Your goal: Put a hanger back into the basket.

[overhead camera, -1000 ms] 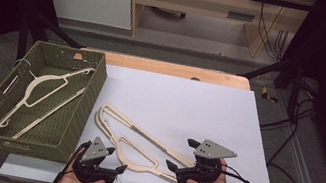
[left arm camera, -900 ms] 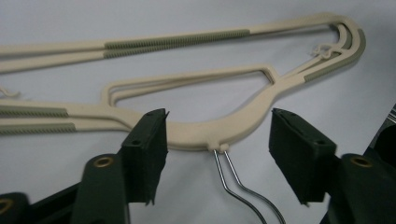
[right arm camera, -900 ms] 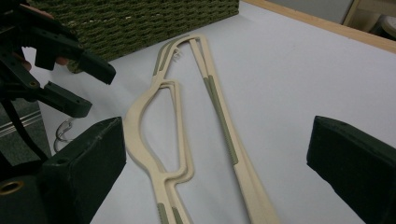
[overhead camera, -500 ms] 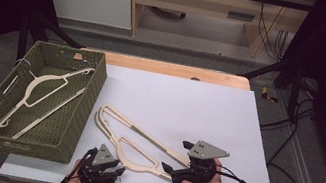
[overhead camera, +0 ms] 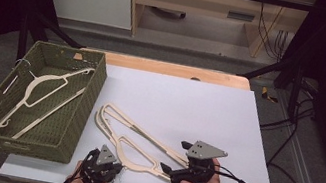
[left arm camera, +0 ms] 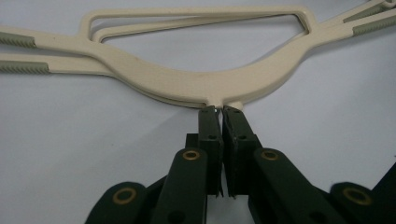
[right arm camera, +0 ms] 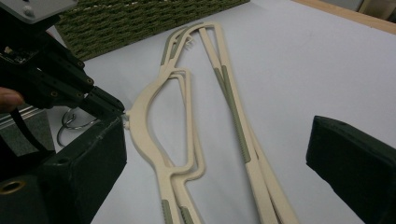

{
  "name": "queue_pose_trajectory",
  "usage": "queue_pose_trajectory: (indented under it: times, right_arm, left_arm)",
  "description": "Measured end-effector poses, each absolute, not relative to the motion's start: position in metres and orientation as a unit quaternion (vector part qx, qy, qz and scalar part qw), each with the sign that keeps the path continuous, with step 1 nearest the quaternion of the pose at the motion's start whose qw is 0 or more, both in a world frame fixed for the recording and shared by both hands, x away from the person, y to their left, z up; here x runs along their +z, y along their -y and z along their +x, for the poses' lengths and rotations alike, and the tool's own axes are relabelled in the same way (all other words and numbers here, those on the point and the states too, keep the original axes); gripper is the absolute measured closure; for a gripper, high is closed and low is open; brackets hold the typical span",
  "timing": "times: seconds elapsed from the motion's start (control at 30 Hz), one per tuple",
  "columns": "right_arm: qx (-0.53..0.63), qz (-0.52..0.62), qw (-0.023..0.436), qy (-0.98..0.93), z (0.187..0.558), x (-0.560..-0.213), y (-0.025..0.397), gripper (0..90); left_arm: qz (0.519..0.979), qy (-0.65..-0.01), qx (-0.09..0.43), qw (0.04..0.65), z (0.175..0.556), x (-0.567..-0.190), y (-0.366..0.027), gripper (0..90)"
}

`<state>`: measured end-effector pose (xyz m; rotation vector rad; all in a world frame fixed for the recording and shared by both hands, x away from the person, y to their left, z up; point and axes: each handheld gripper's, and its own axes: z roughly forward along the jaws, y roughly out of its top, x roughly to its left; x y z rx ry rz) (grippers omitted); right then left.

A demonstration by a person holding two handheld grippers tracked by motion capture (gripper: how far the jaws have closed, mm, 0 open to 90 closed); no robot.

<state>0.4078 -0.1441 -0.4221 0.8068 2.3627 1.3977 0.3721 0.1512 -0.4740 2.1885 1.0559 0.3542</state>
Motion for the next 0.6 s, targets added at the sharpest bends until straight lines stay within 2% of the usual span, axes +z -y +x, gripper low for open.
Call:
queue_pose_trajectory:
  times: [0.27,0.6]
  right_arm:
    - [0.478,0.27,0.13,-0.826,0.408,-0.428,0.13,6.1]
    - [0.464,0.252,0.115,-0.842,0.405,-0.44,0.101,9.8]
  left_arm:
    - [0.842,-0.408,0.123,0.331,0.375,-0.471,-0.154,88.5]
    - [0.848,-0.385,0.146,0.334,0.373,-0.452,-0.152,88.6]
